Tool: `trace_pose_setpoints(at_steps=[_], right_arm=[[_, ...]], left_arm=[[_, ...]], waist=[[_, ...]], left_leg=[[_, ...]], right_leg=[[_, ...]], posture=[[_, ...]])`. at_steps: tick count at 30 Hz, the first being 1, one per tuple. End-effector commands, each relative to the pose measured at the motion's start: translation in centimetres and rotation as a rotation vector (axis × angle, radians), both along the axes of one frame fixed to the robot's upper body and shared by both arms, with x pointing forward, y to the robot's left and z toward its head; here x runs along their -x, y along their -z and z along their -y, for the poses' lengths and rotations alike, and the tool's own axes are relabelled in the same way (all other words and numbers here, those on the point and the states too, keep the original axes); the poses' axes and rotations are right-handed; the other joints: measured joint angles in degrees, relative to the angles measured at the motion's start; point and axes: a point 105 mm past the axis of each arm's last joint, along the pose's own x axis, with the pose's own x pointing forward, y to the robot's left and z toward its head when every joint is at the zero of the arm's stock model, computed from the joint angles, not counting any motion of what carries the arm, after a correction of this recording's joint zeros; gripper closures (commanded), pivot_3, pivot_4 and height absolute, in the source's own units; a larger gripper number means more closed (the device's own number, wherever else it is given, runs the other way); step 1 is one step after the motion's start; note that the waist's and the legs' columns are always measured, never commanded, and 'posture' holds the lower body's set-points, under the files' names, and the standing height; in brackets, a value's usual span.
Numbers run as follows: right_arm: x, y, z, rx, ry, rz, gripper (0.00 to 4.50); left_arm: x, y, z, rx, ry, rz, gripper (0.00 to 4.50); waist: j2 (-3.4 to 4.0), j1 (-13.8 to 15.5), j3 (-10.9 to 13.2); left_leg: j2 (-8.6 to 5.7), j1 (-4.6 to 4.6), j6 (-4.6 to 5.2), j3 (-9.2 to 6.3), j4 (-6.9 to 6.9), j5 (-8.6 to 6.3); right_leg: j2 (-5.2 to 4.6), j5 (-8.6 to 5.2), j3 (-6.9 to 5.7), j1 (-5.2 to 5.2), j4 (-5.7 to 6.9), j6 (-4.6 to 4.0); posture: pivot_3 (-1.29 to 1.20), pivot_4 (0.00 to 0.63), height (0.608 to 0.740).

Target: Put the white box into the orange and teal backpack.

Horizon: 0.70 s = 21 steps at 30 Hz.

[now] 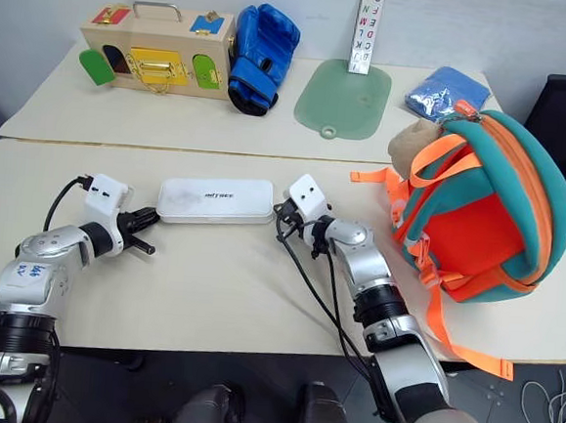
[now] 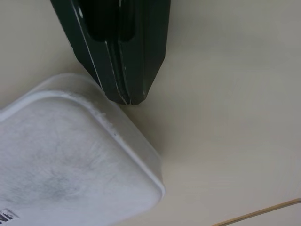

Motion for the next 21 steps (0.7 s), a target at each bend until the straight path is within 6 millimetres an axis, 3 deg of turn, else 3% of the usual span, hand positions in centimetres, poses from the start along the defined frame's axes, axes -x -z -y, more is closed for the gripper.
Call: trace_pose_setpoints(at_steps=[1, 8, 17, 21], right_arm=[[1.1, -1.8, -0.3, -0.033, -0.055, 0.041, 4.5], [3.2, -1.1, 1.3, -0.001, -0.078, 0.019, 4.5], [5.8, -1.0, 3.6, 0.001, -0.062, -0.002, 4.5], [3.6, -0.8, 5.1, 0.037, 0.052, 0.012, 4.5]], left_arm=[[0.4, -1.3, 1.0, -0.007, 0.078, 0.037, 4.46], [1.7, -1.2, 1.1, -0.034, 0.147, 0.01, 4.46], [5.3, -1.1, 2.4, -0.082, 0.294, -0.027, 4.46], [5.1, -1.3, -0.1, -0.104, 0.198, -0.03, 4.46]], waist=[[0.0, 0.0, 0.0], [0.0, 0.0, 0.0], [0.0, 0.1, 0.0], [0.0, 0.0, 0.0]], left_leg=[[0.0, 0.0, 0.0, 0.0, 0.0, 0.0], [-0.01, -0.01, 0.01, 0.0, -0.03, -0.01], [-0.01, 0.01, 0.0, -0.04, -0.15, -0.02], [-0.01, 0.03, 0.03, -0.05, -0.16, -0.02]], right_leg=[[0.0, 0.0, 0.0, 0.0, 0.0, 0.0], [-0.01, 0.0, 0.01, 0.0, -0.06, 0.0], [-0.03, 0.0, 0.01, 0.01, -0.12, 0.0], [-0.04, 0.0, 0.01, 0.02, -0.13, 0.0]], posture=[[0.0, 0.15, 0.74], [0.0, 0.15, 0.74], [0.0, 0.15, 0.74], [0.0, 0.15, 0.74]])
